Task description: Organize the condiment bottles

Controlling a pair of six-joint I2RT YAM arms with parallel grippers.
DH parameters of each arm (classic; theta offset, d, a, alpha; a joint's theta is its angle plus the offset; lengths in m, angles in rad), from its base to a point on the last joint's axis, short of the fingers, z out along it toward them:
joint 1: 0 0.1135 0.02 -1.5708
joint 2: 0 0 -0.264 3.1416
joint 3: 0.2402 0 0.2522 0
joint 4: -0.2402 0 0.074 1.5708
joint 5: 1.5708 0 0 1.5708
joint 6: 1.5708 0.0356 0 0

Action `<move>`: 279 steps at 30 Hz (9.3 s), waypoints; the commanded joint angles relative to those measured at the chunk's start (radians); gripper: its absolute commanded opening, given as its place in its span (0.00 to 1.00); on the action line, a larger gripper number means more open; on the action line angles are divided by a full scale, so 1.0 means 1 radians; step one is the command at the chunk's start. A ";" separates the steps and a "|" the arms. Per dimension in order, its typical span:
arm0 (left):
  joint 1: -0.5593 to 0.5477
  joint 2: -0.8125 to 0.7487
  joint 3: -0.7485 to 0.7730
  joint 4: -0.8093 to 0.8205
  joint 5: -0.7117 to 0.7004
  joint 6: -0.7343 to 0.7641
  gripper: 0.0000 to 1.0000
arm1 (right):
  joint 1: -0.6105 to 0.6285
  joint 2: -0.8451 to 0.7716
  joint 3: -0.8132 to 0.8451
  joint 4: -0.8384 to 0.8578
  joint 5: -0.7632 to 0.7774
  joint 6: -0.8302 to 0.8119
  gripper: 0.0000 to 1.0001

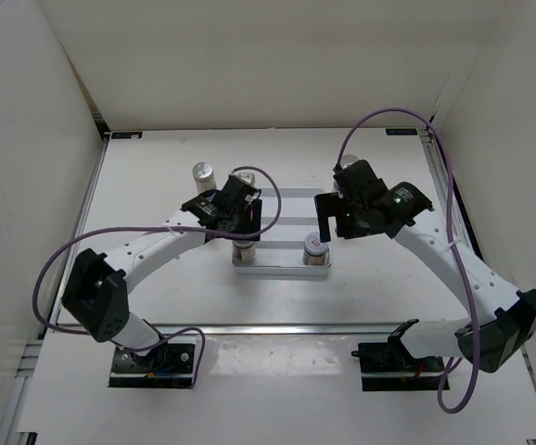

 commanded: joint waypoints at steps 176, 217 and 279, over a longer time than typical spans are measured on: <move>0.098 0.064 0.180 0.210 0.082 0.277 0.29 | -0.121 0.055 0.149 0.105 0.136 -0.178 1.00; 0.309 -0.306 -0.055 0.142 -0.222 0.322 1.00 | -0.425 0.793 0.662 0.098 -0.061 -0.199 1.00; 0.381 0.030 0.231 0.142 -0.144 0.276 1.00 | -0.250 0.594 0.432 0.213 -0.175 -0.245 1.00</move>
